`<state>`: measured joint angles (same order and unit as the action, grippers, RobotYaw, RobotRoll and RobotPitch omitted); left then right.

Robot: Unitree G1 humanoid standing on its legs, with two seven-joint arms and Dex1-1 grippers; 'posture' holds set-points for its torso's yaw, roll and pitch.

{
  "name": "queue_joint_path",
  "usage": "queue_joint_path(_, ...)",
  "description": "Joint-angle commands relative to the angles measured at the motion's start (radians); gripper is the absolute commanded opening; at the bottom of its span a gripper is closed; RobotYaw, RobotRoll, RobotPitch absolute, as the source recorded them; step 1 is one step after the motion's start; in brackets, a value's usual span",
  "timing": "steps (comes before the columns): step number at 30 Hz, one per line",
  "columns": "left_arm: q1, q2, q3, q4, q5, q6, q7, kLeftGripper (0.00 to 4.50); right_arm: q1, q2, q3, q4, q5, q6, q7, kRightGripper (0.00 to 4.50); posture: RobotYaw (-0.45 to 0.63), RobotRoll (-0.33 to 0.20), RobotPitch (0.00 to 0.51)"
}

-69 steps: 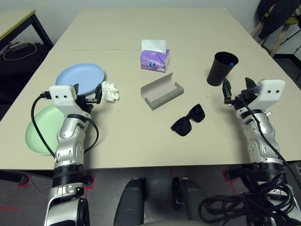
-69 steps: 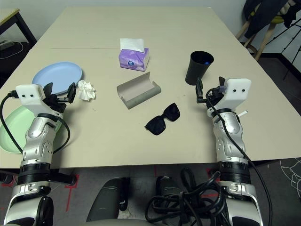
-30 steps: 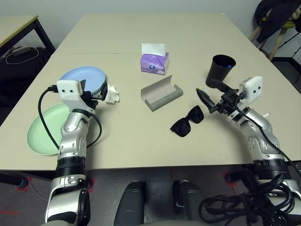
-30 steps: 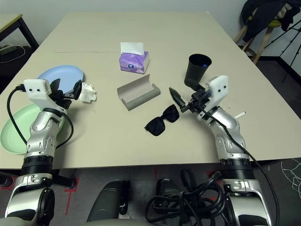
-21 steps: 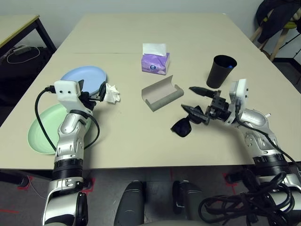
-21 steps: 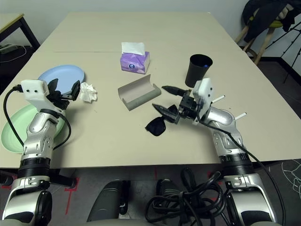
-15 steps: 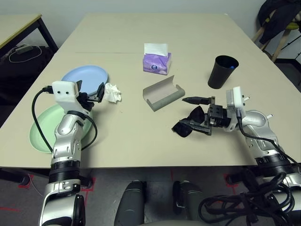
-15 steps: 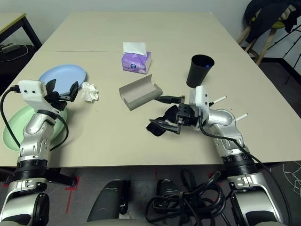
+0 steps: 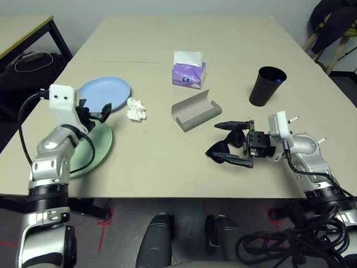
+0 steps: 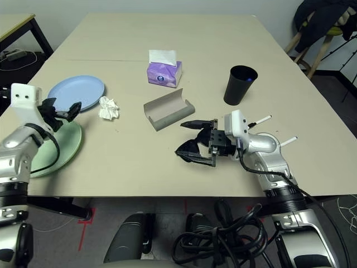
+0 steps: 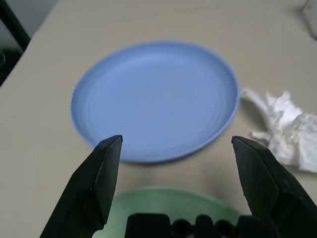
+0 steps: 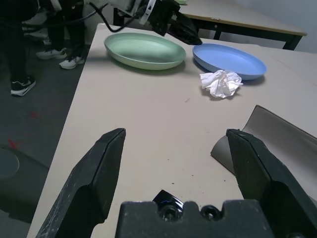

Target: Organize and tidy the items on the table.

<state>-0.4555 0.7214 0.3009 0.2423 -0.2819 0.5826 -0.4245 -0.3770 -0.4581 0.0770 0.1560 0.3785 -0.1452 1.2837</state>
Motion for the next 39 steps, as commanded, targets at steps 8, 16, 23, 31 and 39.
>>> queue_joint_path(8,-0.013,0.180,0.065,0.124,-0.041,0.192,-0.128,4.50,0.023,0.008,0.022,-0.037,-0.005,0.005,-0.024,4.46,0.11,0.000,0.110)
queue_joint_path(16,0.057,0.260,0.108,0.253,-0.035,0.201,-0.201,4.50,0.038,0.015,0.036,-0.056,-0.003,0.009,-0.045,4.46,0.12,0.000,0.111)
queue_joint_path(23,0.105,0.299,0.108,0.329,-0.022,0.177,-0.236,4.50,0.047,0.020,0.041,-0.078,-0.001,0.021,-0.058,4.46,0.12,0.000,0.111)
queue_joint_path(31,0.139,0.296,0.103,0.347,-0.017,0.168,-0.243,4.50,0.043,0.017,0.037,-0.094,-0.001,0.034,-0.069,4.46,0.11,0.000,0.110)
queue_joint_path(39,0.146,0.290,0.106,0.353,-0.012,0.165,-0.233,3.52,0.042,0.013,0.035,-0.105,-0.003,0.038,-0.074,4.50,0.11,0.000,0.109)
